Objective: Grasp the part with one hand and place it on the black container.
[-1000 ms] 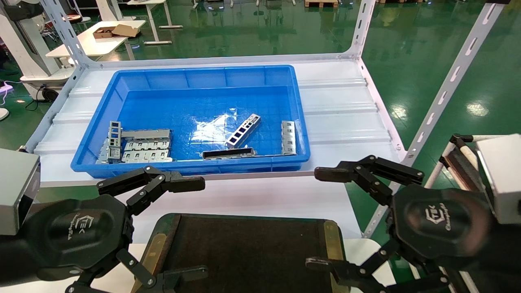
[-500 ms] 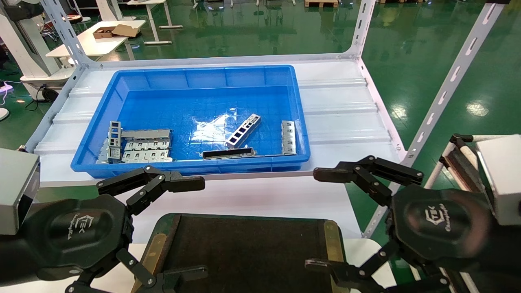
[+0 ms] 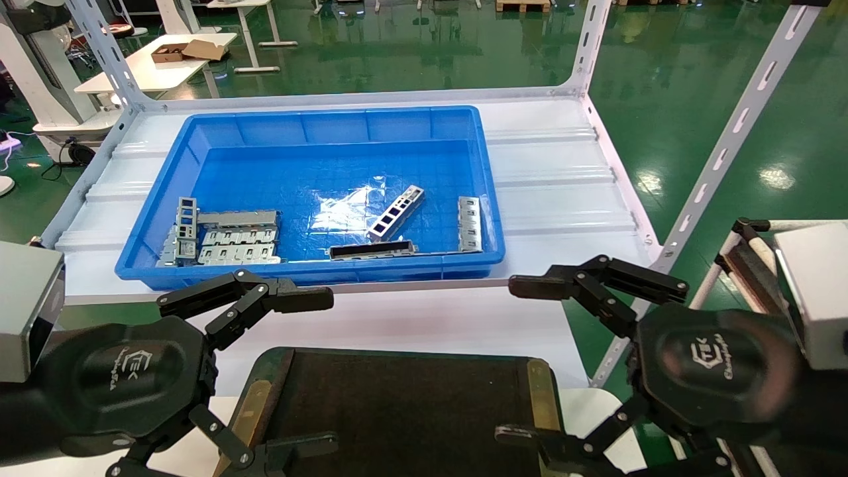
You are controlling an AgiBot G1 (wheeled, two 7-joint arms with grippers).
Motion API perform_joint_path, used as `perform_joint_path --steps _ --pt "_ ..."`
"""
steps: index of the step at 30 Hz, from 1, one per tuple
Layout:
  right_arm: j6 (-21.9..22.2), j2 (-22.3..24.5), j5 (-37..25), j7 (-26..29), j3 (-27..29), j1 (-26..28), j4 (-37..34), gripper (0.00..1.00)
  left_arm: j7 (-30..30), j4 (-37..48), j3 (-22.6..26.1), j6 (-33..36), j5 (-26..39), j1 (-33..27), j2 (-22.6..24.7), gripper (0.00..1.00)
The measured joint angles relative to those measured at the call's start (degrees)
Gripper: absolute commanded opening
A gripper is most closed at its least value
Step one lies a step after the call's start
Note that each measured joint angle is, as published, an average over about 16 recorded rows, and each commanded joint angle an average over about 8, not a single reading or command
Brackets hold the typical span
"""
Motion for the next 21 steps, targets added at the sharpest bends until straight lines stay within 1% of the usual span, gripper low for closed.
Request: perform_joint_path --steps 12,21 --pt "-0.27 -0.26 -0.48 0.37 0.72 -0.16 0.09 1.0 -0.14 0.03 0.19 -0.41 0.35 -0.22 0.34 1.0" --pt "-0.29 -0.28 -0.5 0.37 0.73 -0.16 0.06 1.0 -1.16 0.85 1.45 -3.1 3.0 -1.97 2.36 1.0"
